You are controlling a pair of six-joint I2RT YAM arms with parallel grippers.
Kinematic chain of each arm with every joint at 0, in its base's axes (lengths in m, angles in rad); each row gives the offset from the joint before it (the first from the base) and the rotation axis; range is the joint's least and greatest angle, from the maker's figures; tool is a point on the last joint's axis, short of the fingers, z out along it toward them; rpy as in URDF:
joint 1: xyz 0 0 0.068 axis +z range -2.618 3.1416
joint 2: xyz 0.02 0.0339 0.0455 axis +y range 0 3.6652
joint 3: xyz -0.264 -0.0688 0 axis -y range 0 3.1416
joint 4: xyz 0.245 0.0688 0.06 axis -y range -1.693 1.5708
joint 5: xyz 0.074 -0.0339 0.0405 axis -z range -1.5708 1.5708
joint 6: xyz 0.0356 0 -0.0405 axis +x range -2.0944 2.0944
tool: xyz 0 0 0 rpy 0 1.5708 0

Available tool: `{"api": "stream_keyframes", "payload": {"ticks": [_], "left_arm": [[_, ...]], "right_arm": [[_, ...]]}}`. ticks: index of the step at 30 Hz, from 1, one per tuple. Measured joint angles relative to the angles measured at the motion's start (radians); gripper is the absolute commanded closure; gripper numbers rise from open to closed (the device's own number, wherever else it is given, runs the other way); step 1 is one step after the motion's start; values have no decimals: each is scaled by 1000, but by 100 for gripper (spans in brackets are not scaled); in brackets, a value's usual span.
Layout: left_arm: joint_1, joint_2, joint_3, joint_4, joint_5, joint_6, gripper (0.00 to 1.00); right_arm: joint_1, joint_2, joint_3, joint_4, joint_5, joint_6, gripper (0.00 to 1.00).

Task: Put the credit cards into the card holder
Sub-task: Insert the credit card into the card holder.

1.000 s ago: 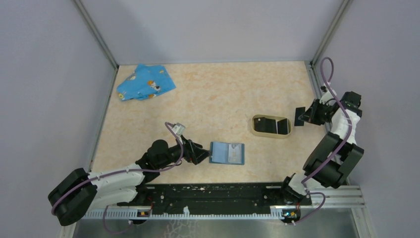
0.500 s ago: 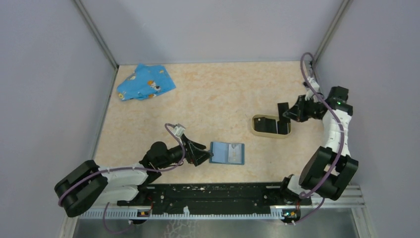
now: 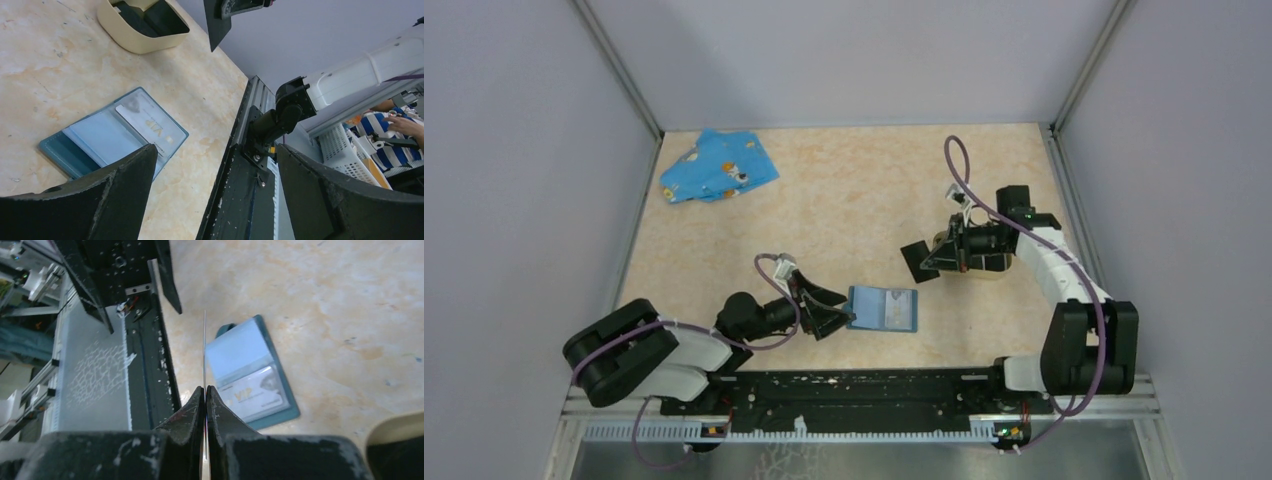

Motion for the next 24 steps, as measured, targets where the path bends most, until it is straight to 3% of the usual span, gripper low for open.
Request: {"api": "stream_keyframes", "payload": {"ticks": [6,17,24], "left_arm": [[0,160,16,155,28,-39,15],[-42,377,174,168,40,-71,21],[-73,478,320,169,48,-70,39]], "right_arm": [[63,1,-58,15,-57,-22,100],[102,1,-95,99,-121,24,100],[153,1,-116,184,-126,104,100]]}}
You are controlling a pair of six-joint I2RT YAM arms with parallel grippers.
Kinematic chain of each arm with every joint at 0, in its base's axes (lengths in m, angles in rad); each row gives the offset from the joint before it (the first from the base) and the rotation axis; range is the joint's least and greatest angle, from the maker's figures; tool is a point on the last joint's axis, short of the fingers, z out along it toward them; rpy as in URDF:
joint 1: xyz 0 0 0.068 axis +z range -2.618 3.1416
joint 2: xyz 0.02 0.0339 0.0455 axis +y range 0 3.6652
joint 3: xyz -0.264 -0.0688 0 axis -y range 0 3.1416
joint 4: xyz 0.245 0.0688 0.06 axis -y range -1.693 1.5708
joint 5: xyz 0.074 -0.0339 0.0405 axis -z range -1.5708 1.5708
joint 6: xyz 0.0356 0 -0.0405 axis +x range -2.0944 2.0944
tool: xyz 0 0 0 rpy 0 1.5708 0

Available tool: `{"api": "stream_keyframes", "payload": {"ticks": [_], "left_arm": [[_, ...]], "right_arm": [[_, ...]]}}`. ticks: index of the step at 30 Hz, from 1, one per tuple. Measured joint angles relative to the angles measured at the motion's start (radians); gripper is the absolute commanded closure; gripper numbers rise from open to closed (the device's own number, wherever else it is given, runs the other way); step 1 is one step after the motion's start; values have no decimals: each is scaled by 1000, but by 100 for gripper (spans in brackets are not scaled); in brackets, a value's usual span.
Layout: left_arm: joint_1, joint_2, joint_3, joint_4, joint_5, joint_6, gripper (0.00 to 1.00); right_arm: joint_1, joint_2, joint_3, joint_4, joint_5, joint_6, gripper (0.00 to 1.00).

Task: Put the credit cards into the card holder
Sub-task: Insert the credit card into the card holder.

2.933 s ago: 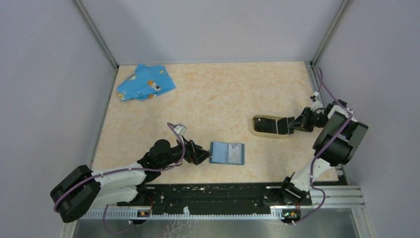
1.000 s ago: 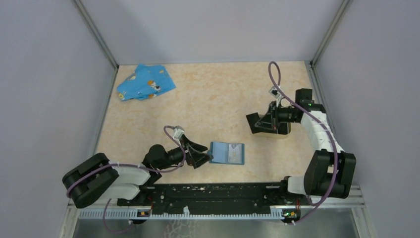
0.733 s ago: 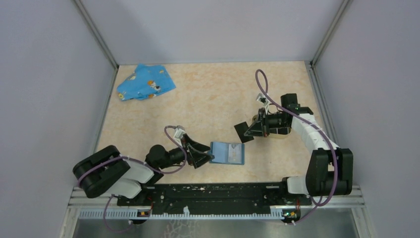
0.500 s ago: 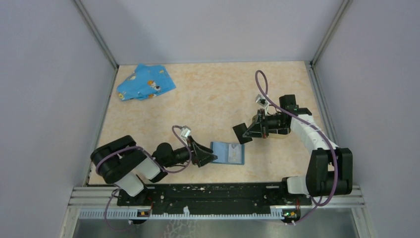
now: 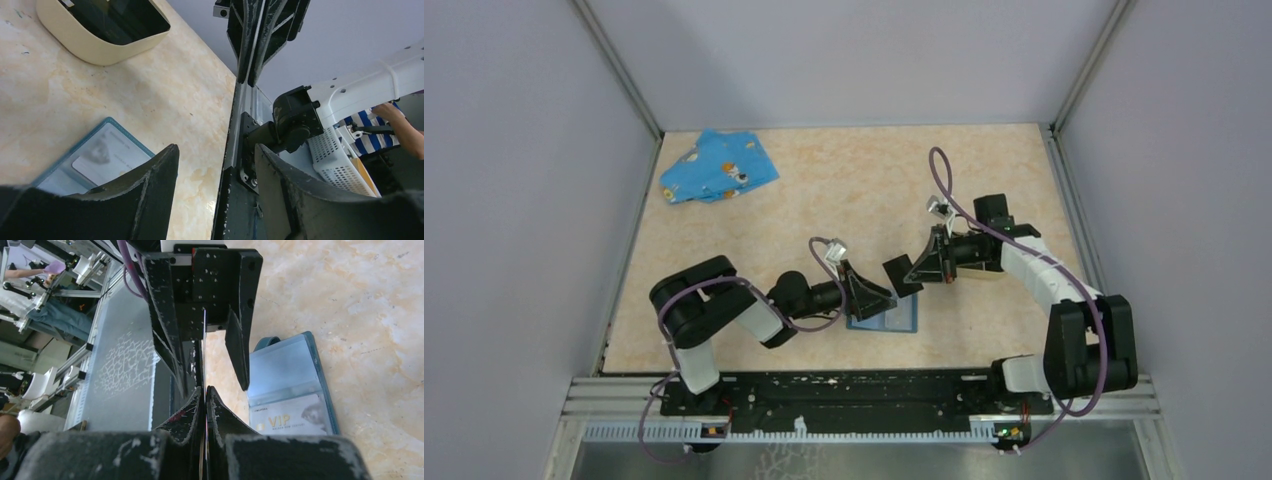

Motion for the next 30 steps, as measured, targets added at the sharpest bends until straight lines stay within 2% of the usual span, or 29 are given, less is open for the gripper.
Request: {"api": "stream_keyframes", "payload": {"ticks": [5,8,9,12,13,16,17,19,22,25,27,30], "left_arm": [[-5,53,55,0,18,1,46],[-5,66,78,0,26,1,54],[-5,66,84,0,30,0,60],[-5,66,96,1,46,-1,93],[-5,66,98,3,56,1,100],[-6,65,101,6,75,4,100],[-6,65,100,6,76,4,100],[-7,65,93,6,77,8,100],[-7,47,60,6,78,32,100],[-7,-9,29,-28,97,86,100],[-7,-84,32,-141,125,146,100],[-7,-195,102,-415,190,277,100]], "right_arm": [[11,0,0,33,-4,24,100],[30,0,0,35,0,28,100],[40,0,0,35,2,29,100],[52,0,0,38,11,27,100],[54,0,-1,40,19,26,100],[58,0,-2,48,41,22,100],[60,0,-2,47,45,18,96],[67,0,-2,43,57,6,74],[79,0,6,-13,87,-37,52],[79,1,60,-119,138,-113,46],[79,2,111,-189,167,-175,43],[79,2,166,-266,198,-260,43]]}}
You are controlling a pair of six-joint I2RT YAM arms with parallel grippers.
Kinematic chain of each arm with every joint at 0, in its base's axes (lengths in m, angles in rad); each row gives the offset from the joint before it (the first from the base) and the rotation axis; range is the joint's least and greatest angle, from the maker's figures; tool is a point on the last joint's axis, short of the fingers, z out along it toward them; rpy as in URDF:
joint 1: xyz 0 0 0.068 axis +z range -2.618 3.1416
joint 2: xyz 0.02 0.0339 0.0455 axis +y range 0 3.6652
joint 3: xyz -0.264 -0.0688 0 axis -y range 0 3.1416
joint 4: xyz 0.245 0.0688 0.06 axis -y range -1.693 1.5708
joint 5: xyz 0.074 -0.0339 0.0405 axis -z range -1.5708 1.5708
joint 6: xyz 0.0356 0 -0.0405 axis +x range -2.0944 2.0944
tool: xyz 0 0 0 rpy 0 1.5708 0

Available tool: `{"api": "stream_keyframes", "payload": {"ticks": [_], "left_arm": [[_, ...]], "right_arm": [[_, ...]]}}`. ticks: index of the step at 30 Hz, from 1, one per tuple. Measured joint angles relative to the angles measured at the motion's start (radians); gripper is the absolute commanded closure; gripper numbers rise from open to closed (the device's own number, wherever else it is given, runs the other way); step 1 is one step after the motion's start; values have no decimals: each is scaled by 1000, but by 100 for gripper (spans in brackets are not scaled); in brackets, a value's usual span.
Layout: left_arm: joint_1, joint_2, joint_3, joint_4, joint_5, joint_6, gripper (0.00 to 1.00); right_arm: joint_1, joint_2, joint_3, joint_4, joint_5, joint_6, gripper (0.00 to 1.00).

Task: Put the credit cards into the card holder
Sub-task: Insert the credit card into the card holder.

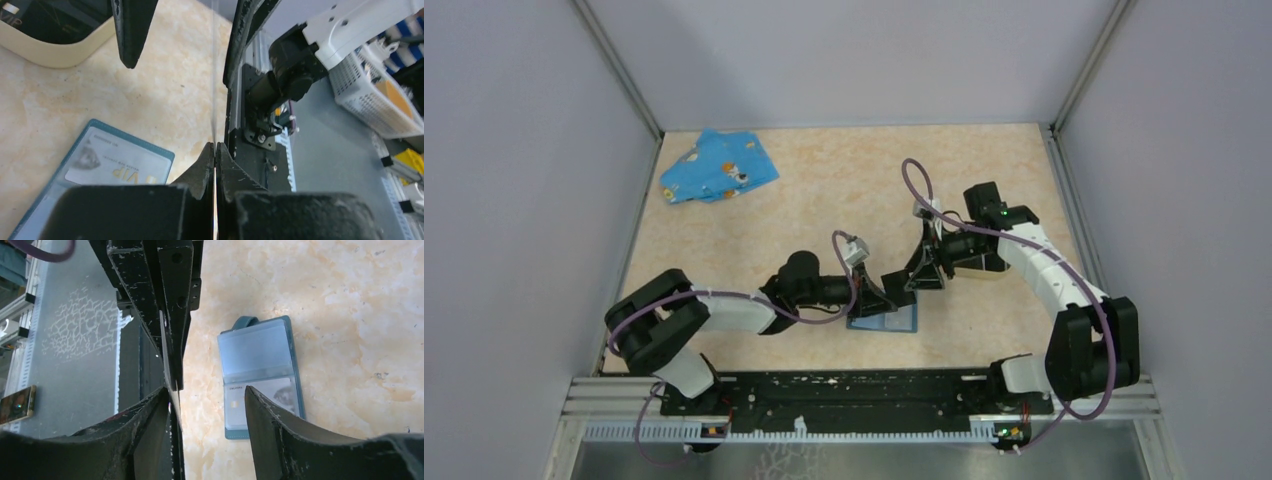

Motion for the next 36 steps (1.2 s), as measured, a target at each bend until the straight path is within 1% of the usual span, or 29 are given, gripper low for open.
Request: {"api": "stream_keyframes", "payload": {"ticks": [3,6,9,10,12,19,25,27,28,31,32,34,36], "left_arm": [[0,-31,98,-267,45,127,100],[0,-30,167,-483,72,220,100],[0,-21,222,-658,85,289,100],[0,-20,235,-702,85,307,100],[0,-19,251,-761,86,331,100],[0,-19,268,-846,101,363,100],[0,-19,268,-851,121,363,100],[0,-19,268,-850,126,363,100],[0,-19,268,-849,129,363,100],[0,-19,268,-848,131,363,100],[0,-19,268,-848,131,363,100],[0,-19,268,-846,131,363,100],[0,-20,267,-845,130,363,100]], "right_arm": [[0,0,5,-63,20,-63,43],[0,0,5,-124,21,-124,48],[0,0,5,-152,22,-153,53],[0,0,5,-159,23,-160,55],[1,0,5,-167,23,-172,57],[14,0,4,-173,27,-178,57],[66,10,-9,-138,58,-154,57],[74,17,-15,-122,69,-150,58],[77,21,-19,-119,76,-150,61],[78,23,-34,-112,80,-159,86],[80,23,-36,-114,80,-167,91],[87,23,-37,-115,80,-173,99],[97,23,-37,-116,81,-182,100]]}}
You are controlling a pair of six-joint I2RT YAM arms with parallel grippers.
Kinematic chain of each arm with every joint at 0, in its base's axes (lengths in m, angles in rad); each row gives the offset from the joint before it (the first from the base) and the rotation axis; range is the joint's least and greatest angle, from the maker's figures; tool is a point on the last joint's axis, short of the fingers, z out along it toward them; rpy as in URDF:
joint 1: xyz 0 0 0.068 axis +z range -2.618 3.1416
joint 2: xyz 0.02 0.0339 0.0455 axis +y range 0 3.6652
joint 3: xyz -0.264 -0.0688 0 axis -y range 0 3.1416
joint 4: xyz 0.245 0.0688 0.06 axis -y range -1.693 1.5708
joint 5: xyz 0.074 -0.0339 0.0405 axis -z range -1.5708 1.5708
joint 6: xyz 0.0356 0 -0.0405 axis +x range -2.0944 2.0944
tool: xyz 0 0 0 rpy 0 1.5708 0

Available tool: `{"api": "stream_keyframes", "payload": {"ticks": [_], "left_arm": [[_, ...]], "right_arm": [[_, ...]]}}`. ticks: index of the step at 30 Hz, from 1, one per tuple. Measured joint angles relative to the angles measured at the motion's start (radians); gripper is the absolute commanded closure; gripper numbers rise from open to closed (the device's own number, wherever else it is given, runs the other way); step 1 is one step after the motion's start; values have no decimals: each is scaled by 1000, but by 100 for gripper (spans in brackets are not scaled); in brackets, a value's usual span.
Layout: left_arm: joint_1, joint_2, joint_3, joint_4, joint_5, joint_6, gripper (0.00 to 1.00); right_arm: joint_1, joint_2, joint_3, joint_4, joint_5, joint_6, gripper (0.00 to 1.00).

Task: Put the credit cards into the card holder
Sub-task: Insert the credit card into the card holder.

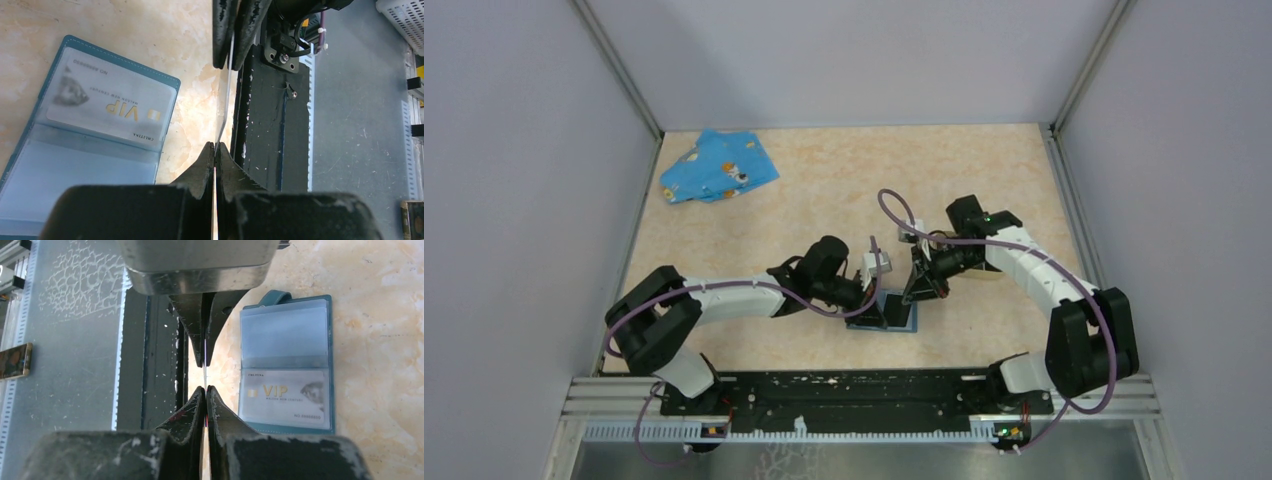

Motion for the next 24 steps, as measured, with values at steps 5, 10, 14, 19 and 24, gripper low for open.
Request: {"api": "stream_keyframes", "payload": {"ticks": [5,10,14,19,24], "left_arm": [[0,-26,-28,15,-27,-11,62],[0,-159,-148,62,-175,-50,33],[0,-325,-282,110,-325,-97,22],[0,-481,-442,203,-456,-181,22],[0,-513,-522,239,-529,-281,23]], "right_arm": [[8,1,0,-23,-10,-29,100],[4,9,2,-25,-3,19,100],[-31,34,2,1,8,93,100],[-111,43,-12,69,15,202,100],[-140,42,-45,146,25,301,100]]}}
